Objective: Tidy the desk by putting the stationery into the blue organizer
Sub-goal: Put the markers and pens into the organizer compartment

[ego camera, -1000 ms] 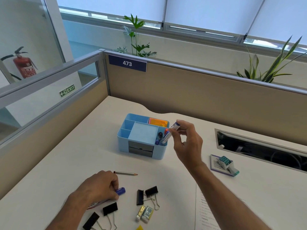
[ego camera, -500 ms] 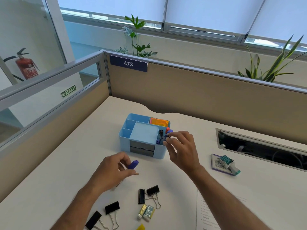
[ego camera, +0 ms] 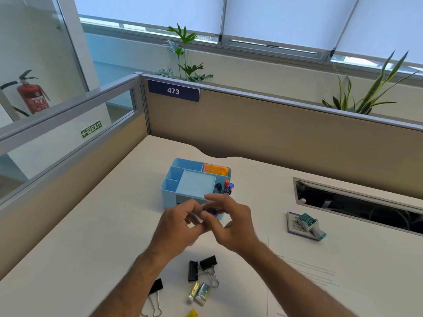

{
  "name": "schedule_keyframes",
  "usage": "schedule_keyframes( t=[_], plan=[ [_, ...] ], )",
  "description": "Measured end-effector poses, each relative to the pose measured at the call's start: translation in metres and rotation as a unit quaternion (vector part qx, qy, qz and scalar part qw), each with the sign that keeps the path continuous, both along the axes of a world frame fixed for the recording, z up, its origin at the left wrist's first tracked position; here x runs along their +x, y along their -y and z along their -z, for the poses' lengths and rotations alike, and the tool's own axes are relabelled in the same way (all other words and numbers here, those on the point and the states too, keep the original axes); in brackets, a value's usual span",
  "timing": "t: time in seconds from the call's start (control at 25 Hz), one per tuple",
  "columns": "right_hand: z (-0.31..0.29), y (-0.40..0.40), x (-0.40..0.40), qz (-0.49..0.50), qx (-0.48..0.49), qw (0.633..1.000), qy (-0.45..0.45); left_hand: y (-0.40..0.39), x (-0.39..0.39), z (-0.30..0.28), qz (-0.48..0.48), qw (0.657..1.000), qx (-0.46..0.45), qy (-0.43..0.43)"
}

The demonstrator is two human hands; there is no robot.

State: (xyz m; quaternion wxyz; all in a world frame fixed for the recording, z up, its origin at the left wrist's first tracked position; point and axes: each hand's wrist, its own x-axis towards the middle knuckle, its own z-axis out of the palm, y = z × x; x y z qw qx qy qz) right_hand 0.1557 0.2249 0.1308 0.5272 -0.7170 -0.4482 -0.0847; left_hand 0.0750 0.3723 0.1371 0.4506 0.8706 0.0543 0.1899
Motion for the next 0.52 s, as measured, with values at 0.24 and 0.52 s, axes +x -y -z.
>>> schedule_keyframes(
  t=[0.24,0.52],
  plan=[
    [0.006,0.010,-0.002,0.002,0.007,0.998,-0.063,-0.001,0.001,0.009,-0.011,0.999,-0.030,0.003],
    [-0.017,0.023,0.014,0.090,0.057,0.994,0.033,-0.032,-0.005,0.034,-0.057,0.983,0.074,-0.158]
  ],
)
